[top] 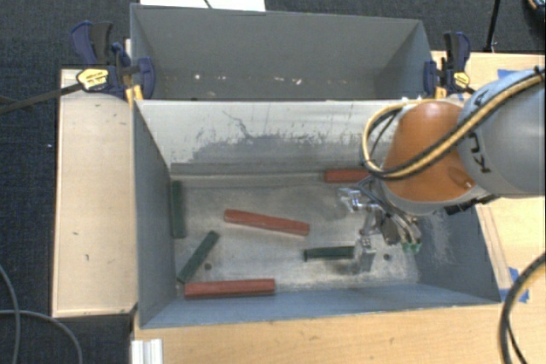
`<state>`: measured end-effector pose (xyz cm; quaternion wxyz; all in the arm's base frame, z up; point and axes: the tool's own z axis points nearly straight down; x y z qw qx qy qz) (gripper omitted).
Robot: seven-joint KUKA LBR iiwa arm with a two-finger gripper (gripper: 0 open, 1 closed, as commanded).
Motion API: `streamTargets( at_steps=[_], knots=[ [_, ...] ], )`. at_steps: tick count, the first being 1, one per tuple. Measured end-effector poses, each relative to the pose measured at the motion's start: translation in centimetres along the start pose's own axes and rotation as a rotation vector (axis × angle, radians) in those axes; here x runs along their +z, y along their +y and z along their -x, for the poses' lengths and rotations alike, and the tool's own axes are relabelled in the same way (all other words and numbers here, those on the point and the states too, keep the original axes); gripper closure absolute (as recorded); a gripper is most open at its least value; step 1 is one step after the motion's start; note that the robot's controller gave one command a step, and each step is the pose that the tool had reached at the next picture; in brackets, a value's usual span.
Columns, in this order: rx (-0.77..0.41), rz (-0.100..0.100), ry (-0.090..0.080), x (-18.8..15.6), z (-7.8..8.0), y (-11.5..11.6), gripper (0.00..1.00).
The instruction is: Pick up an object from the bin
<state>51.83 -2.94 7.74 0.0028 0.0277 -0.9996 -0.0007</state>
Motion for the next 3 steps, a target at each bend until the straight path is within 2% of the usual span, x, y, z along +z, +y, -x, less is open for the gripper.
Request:
streamTargets(
  at_steps=[1,2,3],
  knots=[
    [-0.001,-0.002,-0.008,-0.4,0.2,-0.1,1.0],
    [-0.003,-0.002,-0.008,-0.4,0.2,-0.1,0.0],
    [-0.26,0.0,-0.01,0.7,3.2,4.7,0.0]
  ],
)
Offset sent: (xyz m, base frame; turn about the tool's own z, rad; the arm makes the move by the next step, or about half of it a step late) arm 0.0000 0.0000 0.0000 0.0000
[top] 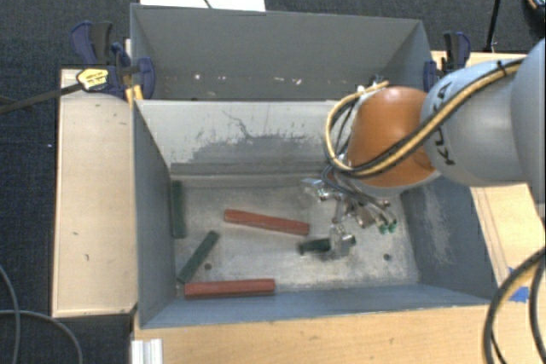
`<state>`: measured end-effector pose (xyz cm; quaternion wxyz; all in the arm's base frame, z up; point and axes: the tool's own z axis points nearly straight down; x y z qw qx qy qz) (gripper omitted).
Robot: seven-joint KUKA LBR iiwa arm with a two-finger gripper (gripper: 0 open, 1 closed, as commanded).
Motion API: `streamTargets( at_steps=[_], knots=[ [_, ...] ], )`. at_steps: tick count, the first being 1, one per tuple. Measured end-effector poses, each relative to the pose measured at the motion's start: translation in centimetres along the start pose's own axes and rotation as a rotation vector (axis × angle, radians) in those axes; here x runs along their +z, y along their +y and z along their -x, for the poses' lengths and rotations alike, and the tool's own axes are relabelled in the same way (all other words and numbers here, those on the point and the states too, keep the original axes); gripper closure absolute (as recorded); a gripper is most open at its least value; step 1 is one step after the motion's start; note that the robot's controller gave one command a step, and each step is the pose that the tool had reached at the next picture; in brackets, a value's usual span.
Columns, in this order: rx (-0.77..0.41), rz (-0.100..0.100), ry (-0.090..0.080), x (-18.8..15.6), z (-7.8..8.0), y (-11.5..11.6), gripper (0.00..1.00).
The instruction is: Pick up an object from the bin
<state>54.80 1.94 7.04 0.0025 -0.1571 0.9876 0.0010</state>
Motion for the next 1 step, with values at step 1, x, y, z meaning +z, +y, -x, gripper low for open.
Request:
streamTargets(
  at_steps=[1],
  knots=[
    [0.002,-0.001,0.002,0.02,-0.1,-0.13,1.0]
  ],
)
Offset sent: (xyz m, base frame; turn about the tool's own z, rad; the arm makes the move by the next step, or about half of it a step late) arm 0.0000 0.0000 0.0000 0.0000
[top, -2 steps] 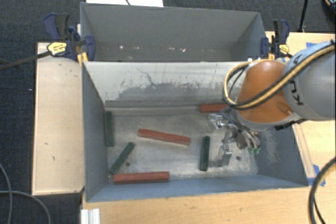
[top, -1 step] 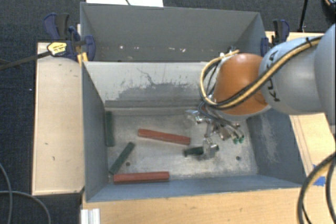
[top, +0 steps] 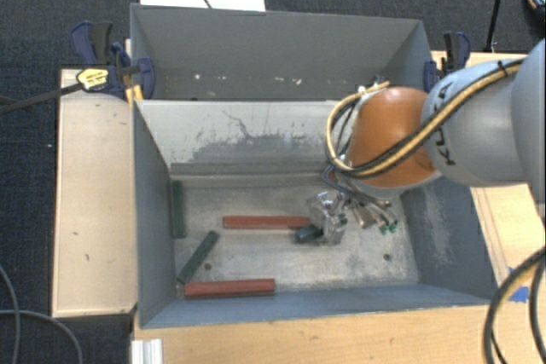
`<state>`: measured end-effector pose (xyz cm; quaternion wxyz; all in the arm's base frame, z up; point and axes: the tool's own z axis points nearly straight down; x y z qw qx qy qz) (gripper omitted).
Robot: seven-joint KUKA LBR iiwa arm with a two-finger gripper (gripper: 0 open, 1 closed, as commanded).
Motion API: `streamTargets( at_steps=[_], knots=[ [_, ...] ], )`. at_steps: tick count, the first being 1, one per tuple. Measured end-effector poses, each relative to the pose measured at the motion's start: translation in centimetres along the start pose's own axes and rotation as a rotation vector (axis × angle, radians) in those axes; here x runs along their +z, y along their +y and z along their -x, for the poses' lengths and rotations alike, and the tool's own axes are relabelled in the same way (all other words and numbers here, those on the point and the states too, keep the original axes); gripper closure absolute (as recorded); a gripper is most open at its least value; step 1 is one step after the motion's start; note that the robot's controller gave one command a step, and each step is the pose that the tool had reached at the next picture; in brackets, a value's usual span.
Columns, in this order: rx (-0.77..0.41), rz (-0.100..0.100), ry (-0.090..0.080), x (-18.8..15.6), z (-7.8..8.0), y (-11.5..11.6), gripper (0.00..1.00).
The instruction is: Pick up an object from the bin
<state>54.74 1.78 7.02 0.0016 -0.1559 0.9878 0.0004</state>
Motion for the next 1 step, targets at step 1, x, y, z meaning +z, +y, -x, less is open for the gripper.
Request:
streamTargets(
  at_steps=[1],
  knots=[
    [-0.026,-0.003,-0.006,-14.78,-2.66,1.18,1.0]
  ],
)
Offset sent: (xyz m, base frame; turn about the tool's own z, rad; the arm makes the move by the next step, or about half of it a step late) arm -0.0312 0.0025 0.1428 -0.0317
